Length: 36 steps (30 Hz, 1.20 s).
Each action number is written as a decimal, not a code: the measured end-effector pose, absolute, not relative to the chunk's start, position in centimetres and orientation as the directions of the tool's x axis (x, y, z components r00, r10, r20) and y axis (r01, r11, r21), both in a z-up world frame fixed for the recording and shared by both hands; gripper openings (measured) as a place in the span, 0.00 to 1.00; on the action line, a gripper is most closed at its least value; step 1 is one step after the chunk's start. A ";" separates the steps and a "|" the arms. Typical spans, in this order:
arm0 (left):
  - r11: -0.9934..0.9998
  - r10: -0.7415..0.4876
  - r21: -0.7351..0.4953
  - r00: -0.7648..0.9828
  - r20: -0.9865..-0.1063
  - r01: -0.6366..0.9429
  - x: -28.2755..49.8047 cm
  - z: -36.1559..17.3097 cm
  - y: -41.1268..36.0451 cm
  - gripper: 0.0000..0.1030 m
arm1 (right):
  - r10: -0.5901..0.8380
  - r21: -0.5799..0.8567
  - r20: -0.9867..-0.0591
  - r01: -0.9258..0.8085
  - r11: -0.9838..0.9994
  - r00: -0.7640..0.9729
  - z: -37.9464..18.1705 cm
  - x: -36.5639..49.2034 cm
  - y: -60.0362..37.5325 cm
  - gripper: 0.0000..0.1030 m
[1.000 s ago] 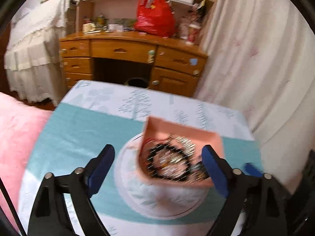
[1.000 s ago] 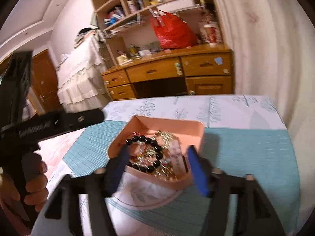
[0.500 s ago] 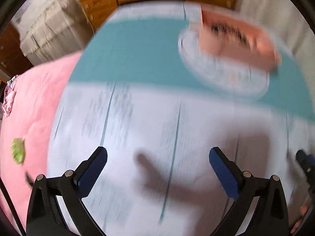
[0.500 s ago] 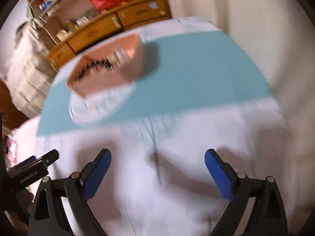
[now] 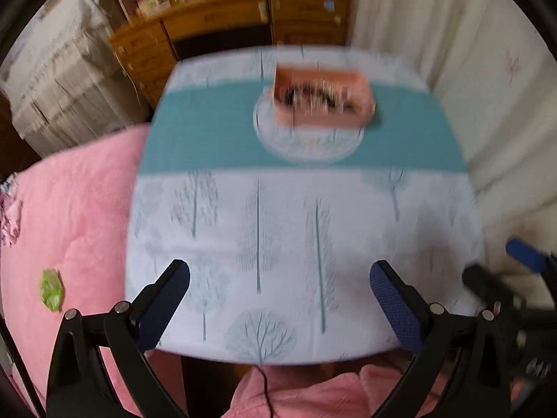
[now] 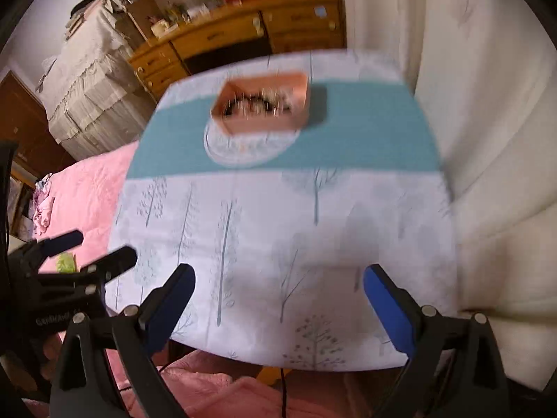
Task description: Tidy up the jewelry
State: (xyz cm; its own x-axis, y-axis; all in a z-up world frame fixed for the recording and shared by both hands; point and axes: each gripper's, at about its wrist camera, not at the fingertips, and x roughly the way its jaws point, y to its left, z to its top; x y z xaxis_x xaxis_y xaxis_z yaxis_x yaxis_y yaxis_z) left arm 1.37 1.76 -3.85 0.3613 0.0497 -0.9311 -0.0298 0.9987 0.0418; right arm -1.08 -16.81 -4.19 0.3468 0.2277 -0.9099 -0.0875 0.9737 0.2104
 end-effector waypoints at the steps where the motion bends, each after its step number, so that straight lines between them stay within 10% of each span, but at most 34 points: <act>1: 0.998 0.051 0.038 0.384 -0.922 -0.040 1.7 -2.9 1.5 0.99 | 0.233 0.219 -0.905 -0.080 0.972 0.355 -3.1 -1.0 -17.1 0.95; 36: 0.996 0.078 0.048 0.516 -0.853 -0.072 -2.7 0.3 0.2 0.99 | 0.169 0.184 -0.828 -0.027 0.983 0.534 1.9 -4.8 -16.8 1.00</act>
State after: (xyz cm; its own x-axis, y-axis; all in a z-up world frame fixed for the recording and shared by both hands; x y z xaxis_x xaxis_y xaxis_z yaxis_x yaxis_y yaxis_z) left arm -2.65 0.20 0.29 0.5155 0.0782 -0.8533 -0.0718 0.9963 0.0479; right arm -4.82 -16.77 1.86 0.5339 0.1692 -0.8284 -0.0266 0.9826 0.1836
